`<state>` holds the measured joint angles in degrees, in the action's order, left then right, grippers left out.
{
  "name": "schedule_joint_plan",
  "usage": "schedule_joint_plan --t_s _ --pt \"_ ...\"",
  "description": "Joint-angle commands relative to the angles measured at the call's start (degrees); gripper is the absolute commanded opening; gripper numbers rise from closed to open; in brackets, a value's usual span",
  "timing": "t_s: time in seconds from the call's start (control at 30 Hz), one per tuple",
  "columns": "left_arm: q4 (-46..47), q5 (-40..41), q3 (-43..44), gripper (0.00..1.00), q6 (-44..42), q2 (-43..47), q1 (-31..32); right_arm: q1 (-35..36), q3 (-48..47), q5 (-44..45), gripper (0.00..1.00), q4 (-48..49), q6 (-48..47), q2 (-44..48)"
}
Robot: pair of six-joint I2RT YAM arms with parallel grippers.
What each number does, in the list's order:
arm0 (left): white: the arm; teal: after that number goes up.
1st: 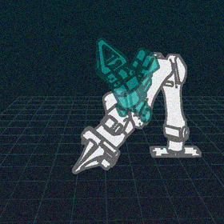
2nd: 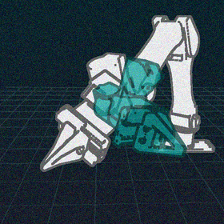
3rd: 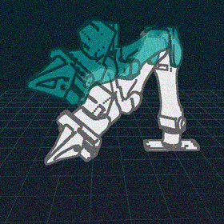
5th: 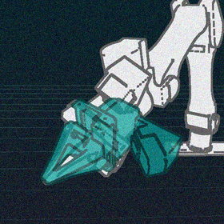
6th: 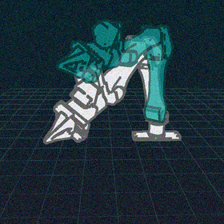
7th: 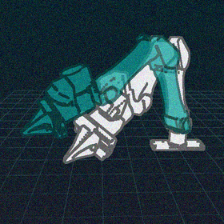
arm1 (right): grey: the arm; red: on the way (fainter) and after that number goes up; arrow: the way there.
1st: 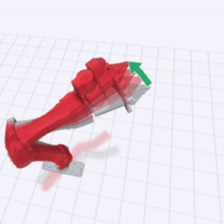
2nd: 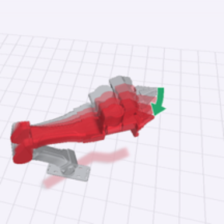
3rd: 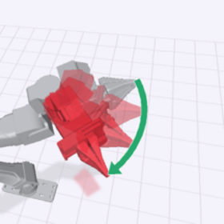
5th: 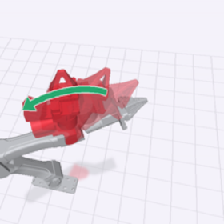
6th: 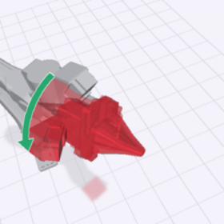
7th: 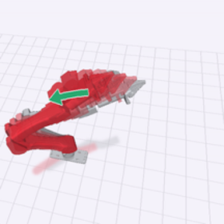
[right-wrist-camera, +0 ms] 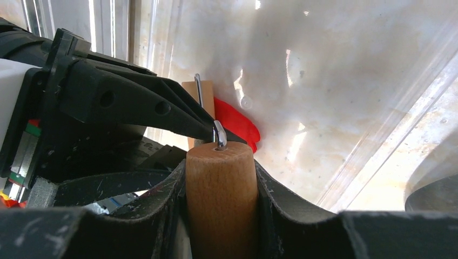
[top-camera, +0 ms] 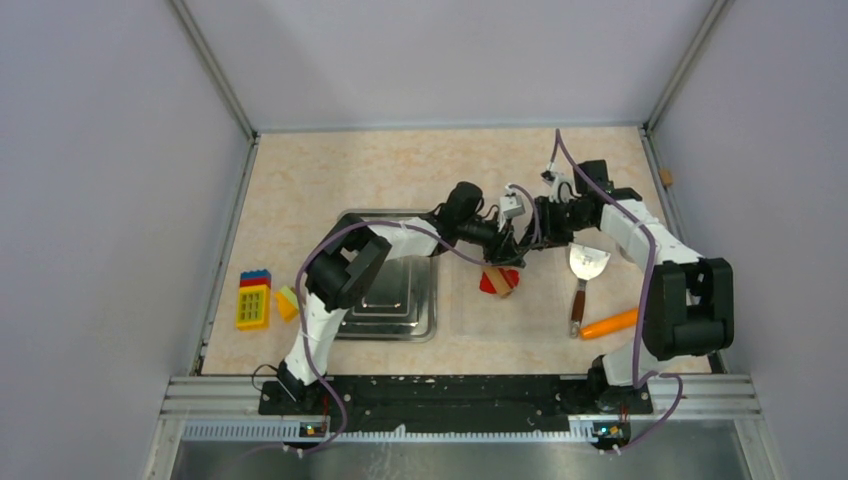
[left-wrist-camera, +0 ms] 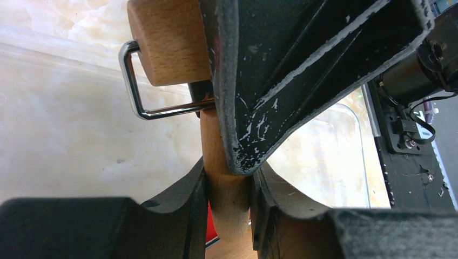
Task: Roll out the dumpling wrappers from the dough
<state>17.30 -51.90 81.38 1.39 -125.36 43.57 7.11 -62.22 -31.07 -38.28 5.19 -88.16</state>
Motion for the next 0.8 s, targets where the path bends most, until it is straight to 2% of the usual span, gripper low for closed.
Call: schedule_joint_plan --t_s 0.0,0.2,0.5,0.63,0.77 --pt "-3.42 3.55 -2.92 0.00 -5.85 -0.25 -1.23 2.68 4.53 12.13 0.00 -2.05 -3.66 -3.44" --pt "-5.35 5.07 -3.83 0.00 -8.73 0.75 -1.42 3.49 6.25 11.73 0.00 -0.62 -4.05 -3.27" --pt "-11.78 7.57 -5.84 0.00 -18.55 5.09 -1.23 5.60 8.73 9.59 0.00 3.57 -3.82 -2.62" --pt "-13.51 8.05 -7.80 0.00 -21.64 7.93 -0.95 5.69 7.36 8.55 0.00 2.01 -3.51 -2.38" --pt "-13.03 6.77 -7.73 0.00 -19.73 11.34 -0.94 5.60 2.62 6.10 0.00 -2.24 -3.34 -1.11"
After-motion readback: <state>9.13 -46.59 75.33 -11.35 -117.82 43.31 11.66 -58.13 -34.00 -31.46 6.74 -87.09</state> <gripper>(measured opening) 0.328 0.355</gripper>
